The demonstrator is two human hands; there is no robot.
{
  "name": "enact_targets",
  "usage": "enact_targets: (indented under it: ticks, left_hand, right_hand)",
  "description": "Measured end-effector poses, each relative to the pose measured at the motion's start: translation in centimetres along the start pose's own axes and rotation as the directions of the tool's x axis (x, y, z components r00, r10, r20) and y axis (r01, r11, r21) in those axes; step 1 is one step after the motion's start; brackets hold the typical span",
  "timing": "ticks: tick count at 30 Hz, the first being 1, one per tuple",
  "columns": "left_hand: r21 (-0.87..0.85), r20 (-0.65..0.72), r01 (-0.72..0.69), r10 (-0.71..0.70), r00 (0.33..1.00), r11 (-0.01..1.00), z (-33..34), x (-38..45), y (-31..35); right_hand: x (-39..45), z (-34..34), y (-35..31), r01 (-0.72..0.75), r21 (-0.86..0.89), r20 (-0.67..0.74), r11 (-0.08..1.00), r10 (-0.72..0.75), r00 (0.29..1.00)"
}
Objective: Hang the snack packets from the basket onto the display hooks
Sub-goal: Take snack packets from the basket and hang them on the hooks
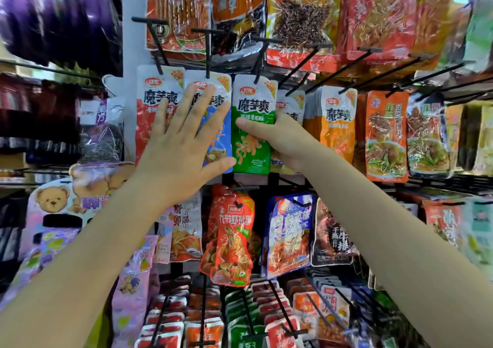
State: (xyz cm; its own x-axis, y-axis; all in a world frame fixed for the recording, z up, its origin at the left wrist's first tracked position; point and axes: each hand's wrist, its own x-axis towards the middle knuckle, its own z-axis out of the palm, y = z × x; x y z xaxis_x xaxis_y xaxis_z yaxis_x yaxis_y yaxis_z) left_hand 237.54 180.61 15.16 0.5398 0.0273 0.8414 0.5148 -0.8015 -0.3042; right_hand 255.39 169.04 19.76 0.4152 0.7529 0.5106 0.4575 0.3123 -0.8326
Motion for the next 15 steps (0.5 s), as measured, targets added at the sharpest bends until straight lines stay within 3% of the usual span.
enact_targets:
  ticks: [5, 15]
  left_hand:
    - [-0.003, 0.005, 0.002, -0.002, 1.0, 1.0, 0.1, 0.0, 0.0]
    - [-0.006, 0.007, 0.014, -0.014, 1.0, 1.0, 0.1, 0.0, 0.1]
  right_hand:
    - [0.0, -0.4, 0.0, -0.041, 0.125, 0.05, 0.991, 0.035, 0.998]
    - [-1.1, -1.4, -0.5, -0.017, 0.118, 0.07, 0.993, 0.009, 0.997]
